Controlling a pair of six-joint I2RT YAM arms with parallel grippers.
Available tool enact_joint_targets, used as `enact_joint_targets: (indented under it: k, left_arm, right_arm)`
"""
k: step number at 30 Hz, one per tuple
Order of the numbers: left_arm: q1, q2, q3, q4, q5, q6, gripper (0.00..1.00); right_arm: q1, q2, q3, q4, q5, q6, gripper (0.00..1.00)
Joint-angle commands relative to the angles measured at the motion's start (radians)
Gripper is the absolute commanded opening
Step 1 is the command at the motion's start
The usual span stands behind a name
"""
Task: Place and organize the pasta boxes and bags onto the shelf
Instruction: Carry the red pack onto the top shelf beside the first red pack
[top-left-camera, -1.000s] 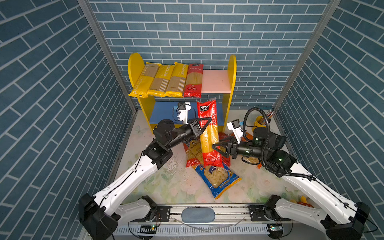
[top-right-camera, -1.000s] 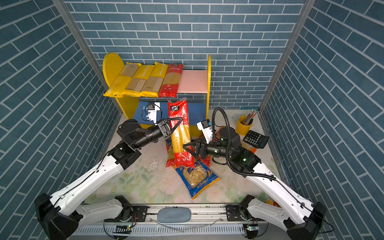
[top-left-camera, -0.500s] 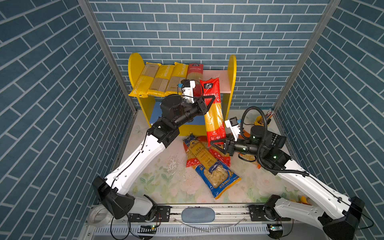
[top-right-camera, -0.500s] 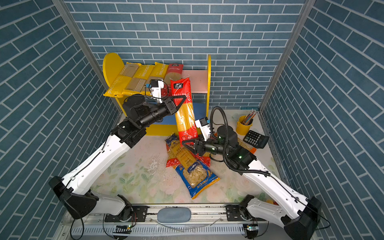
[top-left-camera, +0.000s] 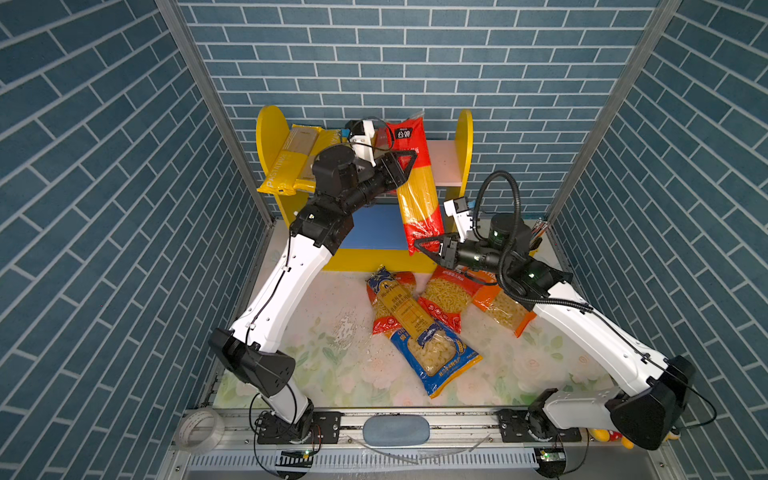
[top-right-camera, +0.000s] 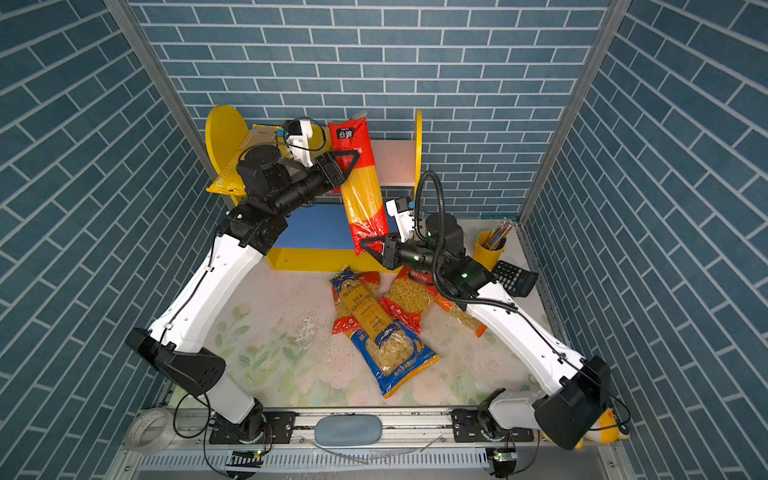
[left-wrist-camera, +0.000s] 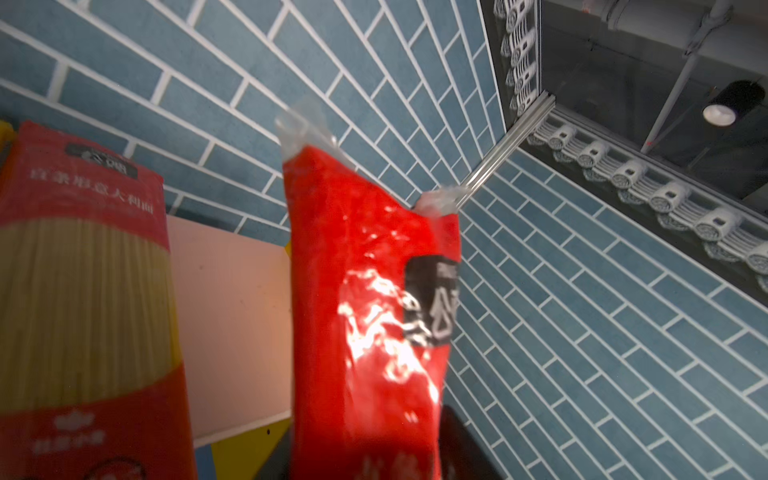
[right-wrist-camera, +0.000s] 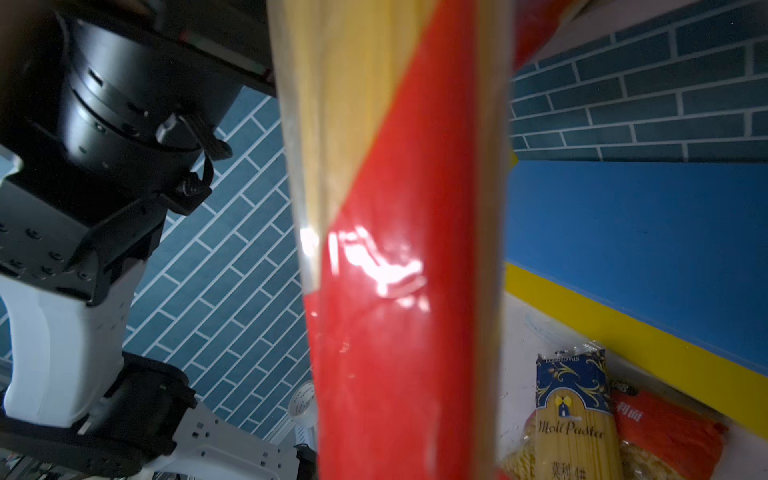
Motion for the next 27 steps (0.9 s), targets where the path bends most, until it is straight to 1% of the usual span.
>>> enact_joint_targets:
  k: [1,3,5,7,9,13,15,17,20,24,27]
  left_arm:
    - [0.059,0.057,0.114,-0.102,-0.009,0.021,0.68]
    - [0.082,0.087,0.161,-0.146,0.005,0.036,0.74]
    - [0.093,0.089,0.179,-0.186,0.011,0.058,0.77]
    - [0.098,0.055,0.135,-0.185,-0.005,0.072,0.78]
    - [0.101,-0.003,0.033,-0.122,-0.011,0.059,0.79]
    - [0.101,-0.104,-0.14,-0.035,-0.003,0.034,0.78]
    - [0.101,-0.169,-0.25,0.017,-0.007,0.02,0.78]
    - [0.102,-0.227,-0.348,0.06,-0.017,0.005,0.79]
    - [0.101,-0.3,-0.456,0.113,-0.025,-0.023,0.79]
    - [0.101,-0.359,-0.532,0.138,-0.027,-0.038,0.79]
    - [0.101,-0.387,-0.553,0.124,-0.033,-0.032,0.79]
  right_arm:
    - [-0.043,0.072,0.156,0.156,0.084,0.118,0.08]
    - [-0.054,0.115,0.199,0.198,0.117,0.19,0.06]
    - [-0.054,0.147,0.245,0.193,0.162,0.233,0.06]
    - [-0.054,0.184,0.31,0.15,0.189,0.268,0.05]
    - [-0.058,0.224,0.384,0.093,0.197,0.305,0.04]
    - [-0.065,0.283,0.482,0.043,0.161,0.373,0.03]
    - [-0.071,0.308,0.537,0.001,0.146,0.396,0.02]
    - [-0.073,0.335,0.593,-0.036,0.129,0.415,0.01]
    - [-0.074,0.386,0.689,-0.098,0.105,0.426,0.01]
    - [-0.081,0.469,0.803,-0.166,0.027,0.457,0.01]
    - [-0.089,0.493,0.837,-0.207,-0.008,0.462,0.01]
